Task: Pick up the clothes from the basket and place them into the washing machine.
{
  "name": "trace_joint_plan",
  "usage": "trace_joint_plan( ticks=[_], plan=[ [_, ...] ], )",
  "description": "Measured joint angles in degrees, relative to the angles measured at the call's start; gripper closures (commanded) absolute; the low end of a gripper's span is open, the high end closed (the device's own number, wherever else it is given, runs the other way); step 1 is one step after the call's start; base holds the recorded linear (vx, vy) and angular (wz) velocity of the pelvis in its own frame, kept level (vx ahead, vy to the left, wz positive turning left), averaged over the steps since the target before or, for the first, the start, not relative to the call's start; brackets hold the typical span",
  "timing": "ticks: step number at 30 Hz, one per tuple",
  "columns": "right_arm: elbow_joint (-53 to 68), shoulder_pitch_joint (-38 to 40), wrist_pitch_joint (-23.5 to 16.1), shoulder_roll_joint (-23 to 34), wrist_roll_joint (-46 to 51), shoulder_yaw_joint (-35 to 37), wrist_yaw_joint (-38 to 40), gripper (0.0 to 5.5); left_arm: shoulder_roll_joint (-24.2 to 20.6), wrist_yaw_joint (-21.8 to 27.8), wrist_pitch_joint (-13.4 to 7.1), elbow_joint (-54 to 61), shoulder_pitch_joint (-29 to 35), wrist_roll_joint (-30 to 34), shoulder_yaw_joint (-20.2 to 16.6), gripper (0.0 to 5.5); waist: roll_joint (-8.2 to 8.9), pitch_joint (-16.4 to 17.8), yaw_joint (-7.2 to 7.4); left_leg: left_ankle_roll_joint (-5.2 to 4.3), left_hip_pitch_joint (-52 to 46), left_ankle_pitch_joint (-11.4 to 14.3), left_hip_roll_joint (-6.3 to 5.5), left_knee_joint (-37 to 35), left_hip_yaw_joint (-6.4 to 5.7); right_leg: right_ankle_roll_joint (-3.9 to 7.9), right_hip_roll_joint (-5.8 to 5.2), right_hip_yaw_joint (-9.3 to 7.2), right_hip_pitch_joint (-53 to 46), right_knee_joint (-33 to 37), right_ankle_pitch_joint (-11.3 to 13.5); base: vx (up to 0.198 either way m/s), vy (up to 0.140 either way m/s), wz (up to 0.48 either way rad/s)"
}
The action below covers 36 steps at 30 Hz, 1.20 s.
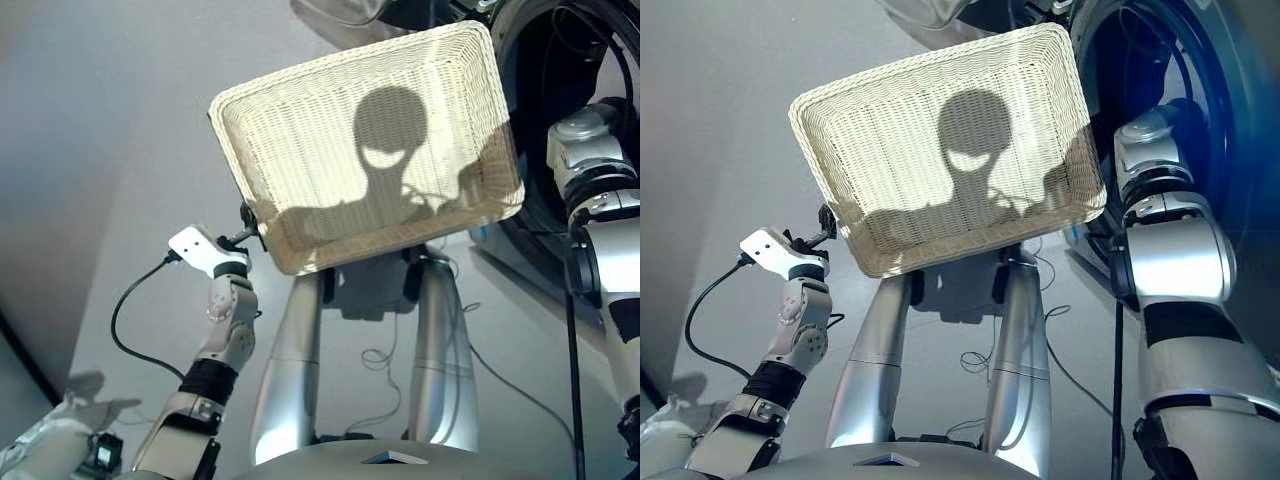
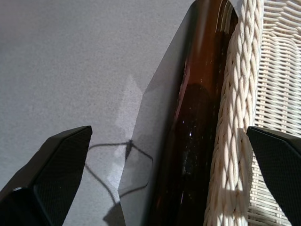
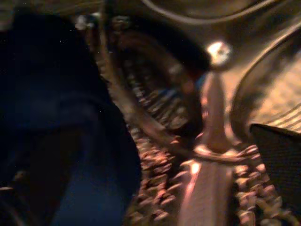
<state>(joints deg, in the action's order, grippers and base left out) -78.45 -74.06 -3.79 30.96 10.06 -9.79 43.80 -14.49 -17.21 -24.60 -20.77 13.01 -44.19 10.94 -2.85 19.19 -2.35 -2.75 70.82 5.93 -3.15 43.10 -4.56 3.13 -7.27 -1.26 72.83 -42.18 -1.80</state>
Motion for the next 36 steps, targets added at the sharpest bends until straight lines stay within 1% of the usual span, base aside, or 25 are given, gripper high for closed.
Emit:
trace_joint_plan(
  ticks=[2,6,7,9,11,12,13,14,15,19,20,22,24,25,28,29,31,33,34,35,36],
  plan=[
    [1.52,2.00,-1.53,-0.51,1.53,0.83,-2.07,0.00,-0.21,0.04,-0.01,0.13,-0.13,-0.04,-0.37,0.00,0.04,-0.02,-0.17,0.10,-0.17,-0.01,-0.03,-0.04,-0.04,0.12,-0.01,-0.01,-0.35,0.29,0.07,0.000,0.000,0.000],
    [1.58,4.61,-2.10,-0.64,2.16,1.21,-4.42,0.00,-0.24,0.41,-0.02,0.11,-1.19,-0.21,-1.32,0.00,0.22,-0.11,-0.12,0.54,-1.29,-0.22,-0.07,-1.29,0.03,0.50,-0.02,0.02,-1.73,1.93,0.41,0.000,0.000,0.000],
    [1.87,5.58,-2.83,-1.24,2.17,1.72,-4.52,0.00,-0.05,0.72,-0.02,-0.01,-1.61,-0.36,-1.84,0.00,0.42,-0.18,0.16,0.91,-1.97,-0.43,-0.01,-1.95,0.11,0.58,-0.01,0.00,-2.42,2.72,0.67,0.000,0.000,0.000],
    [2.26,8.14,-3.05,-3.07,2.17,2.06,-5.66,0.00,-0.03,1.29,-0.02,-1.21,-2.07,-1.38,-2.28,0.00,1.19,-0.57,0.71,1.06,-3.64,-0.56,0.12,-3.48,0.25,0.90,0.05,0.00,-4.03,4.25,1.14,0.000,0.000,0.000],
    [2.63,10.98,-3.25,-4.39,2.21,2.84,-6.93,0.00,0.22,1.85,-0.03,-2.64,-2.32,-1.44,-2.37,0.00,1.89,-0.96,0.75,1.17,-5.94,-0.75,0.35,-5.54,0.55,0.96,0.15,0.00,-6.24,6.38,1.53,0.000,0.000,0.000],
    [2.78,12.61,-4.02,-5.24,3.00,3.65,-7.76,0.00,0.28,2.49,-0.03,-3.47,-2.54,-1.44,-2.42,0.00,2.35,-1.26,0.73,1.32,-7.22,-0.96,0.44,-7.01,0.69,0.86,0.16,0.02,-7.39,7.62,1.83,0.000,0.000,0.000],
    [2.75,13.60,-4.31,-5.85,4.07,3.80,-8.38,0.00,0.27,2.74,-0.03,-3.94,-2.78,-1.45,-2.44,0.00,2.68,-1.51,0.61,1.32,-8.17,-1.30,0.47,-8.13,0.78,1.00,0.16,0.03,-8.29,8.54,2.03,0.000,0.000,0.000],
    [3.62,15.05,-5.04,-6.46,5.44,4.43,-9.44,0.00,0.35,3.31,0.00,-4.58,-3.03,-1.43,-2.63,0.00,2.93,-1.67,0.60,1.16,-9.17,-1.59,0.55,-9.21,0.89,0.72,0.17,0.02,-9.24,9.68,2.41,0.000,0.000,0.000],
    [4.12,16.34,-5.75,-7.30,6.51,4.84,-10.47,0.00,0.34,3.64,0.03,-4.94,-3.38,-1.45,-2.87,0.00,3.33,-1.95,0.63,1.10,-10.07,-1.84,0.68,-10.18,1.04,0.81,0.23,0.02,-10.14,10.63,2.65,0.000,0.000,0.000],
    [5.99,20.16,-7.81,-9.75,9.71,5.06,-14.32,0.00,0.44,4.40,0.17,-7.95,-3.46,-1.17,-4.46,0.00,3.40,-1.99,0.47,1.06,-13.72,-2.10,0.94,-12.75,1.05,0.66,0.29,-0.34,-13.61,12.96,3.00,0.018,-0.032,-0.009],
    [6.71,21.55,-8.21,-10.63,10.47,4.97,-15.67,0.00,0.56,4.38,0.16,-9.12,-3.40,-0.42,-5.09,0.00,3.40,-1.99,0.31,1.00,-15.20,-2.38,1.04,-14.13,1.01,0.63,0.30,-0.51,-14.98,13.92,3.04,0.052,-0.069,0.014],
    [7.85,24.68,-8.39,-12.87,11.24,4.64,-18.19,0.00,0.71,4.37,0.20,-11.13,-3.47,1.29,-5.85,0.00,3.41,-1.99,0.15,0.73,-18.49,-3.00,1.17,-16.48,0.53,0.49,0.28,-1.20,-18.07,15.61,3.11,0.025,-0.020,0.021],
    [9.19,27.82,-9.34,-14.95,12.22,4.33,-20.17,0.00,0.86,4.35,0.38,-12.49,-3.50,2.80,-5.82,0.00,3.42,-2.01,-0.02,0.52,-21.47,-3.71,1.26,-18.99,-0.05,0.37,0.26,-1.90,-20.84,17.11,3.12,0.067,-0.032,0.088],
    [9.55,29.11,-9.44,-15.65,12.59,4.14,-20.90,0.00,1.22,4.35,0.41,-12.86,-3.52,3.54,-5.78,0.00,3.46,-2.18,-0.42,0.45,-22.58,-3.85,1.35,-20.24,-0.12,0.33,0.30,-2.00,-21.76,17.63,3.07,0.069,-0.030,0.046],
    [10.23,33.17,-10.37,-17.79,12.86,2.38,-23.31,0.00,2.59,4.37,1.23,-16.36,-3.67,7.74,-5.40,0.00,3.47,-2.29,-0.73,0.33,-26.82,-4.69,1.53,-23.25,-0.46,0.09,0.29,-2.62,-25.61,19.72,3.25,0.000,0.000,0.000],
    [10.33,34.95,-10.41,-18.40,12.75,1.63,-23.91,0.00,2.71,4.45,1.34,-18.66,-3.42,9.61,-4.85,0.00,3.48,-2.29,-0.75,0.21,-28.28,-5.14,1.57,-24.10,-0.70,-0.08,0.30,-3.08,-27.12,20.46,3.40,0.000,0.000,0.000],
    [10.71,38.73,-10.45,-19.69,12.59,0.49,-25.26,0.00,2.88,4.57,2.37,-23.15,-3.53,13.92,-3.92,0.00,3.49,-2.30,-0.69,0.15,-32.41,-5.45,1.87,-25.98,-1.07,-0.14,0.35,-3.94,-31.40,22.12,3.40,0.073,0.005,0.059],
    [11.16,42.80,-10.47,-20.97,12.60,0.60,-25.91,0.00,3.32,5.00,2.87,-26.77,-4.28,16.23,-3.95,0.00,3.49,-2.37,-0.75,0.24,-37.27,-5.74,2.08,-28.42,-1.33,-0.10,0.41,-4.54,-36.32,24.35,3.40,0.099,0.007,0.012],
    [11.22,45.26,-10.52,-21.41,12.61,0.59,-26.35,0.00,3.29,5.09,2.89,-27.13,-5.28,16.96,-3.99,0.00,3.84,-2.80,-0.44,0.18,-39.02,-5.63,2.13,-29.25,-1.20,0.40,0.35,-4.56,-37.69,24.78,2.88,0.137,0.008,-0.016],
    [11.16,47.18,-10.51,-21.58,12.59,0.59,-27.14,0.00,3.34,5.55,2.93,-29.40,-5.38,18.75,-4.10,0.00,3.83,-2.85,-0.62,0.05,-41.14,-5.69,2.26,-30.61,-1.24,0.32,0.38,-4.75,-39.83,25.92,2.91,0.119,0.004,-0.039],
    [11.04,49.00,-10.41,-21.79,12.56,0.48,-27.86,0.00,3.42,5.71,3.64,-31.96,-5.56,19.98,-4.09,0.00,3.85,-2.87,-0.62,0.34,-43.65,-6.36,2.36,-32.06,-1.27,0.44,0.48,-4.84,-42.20,27.09,3.18,0.094,-0.002,-0.036]
  ],
)
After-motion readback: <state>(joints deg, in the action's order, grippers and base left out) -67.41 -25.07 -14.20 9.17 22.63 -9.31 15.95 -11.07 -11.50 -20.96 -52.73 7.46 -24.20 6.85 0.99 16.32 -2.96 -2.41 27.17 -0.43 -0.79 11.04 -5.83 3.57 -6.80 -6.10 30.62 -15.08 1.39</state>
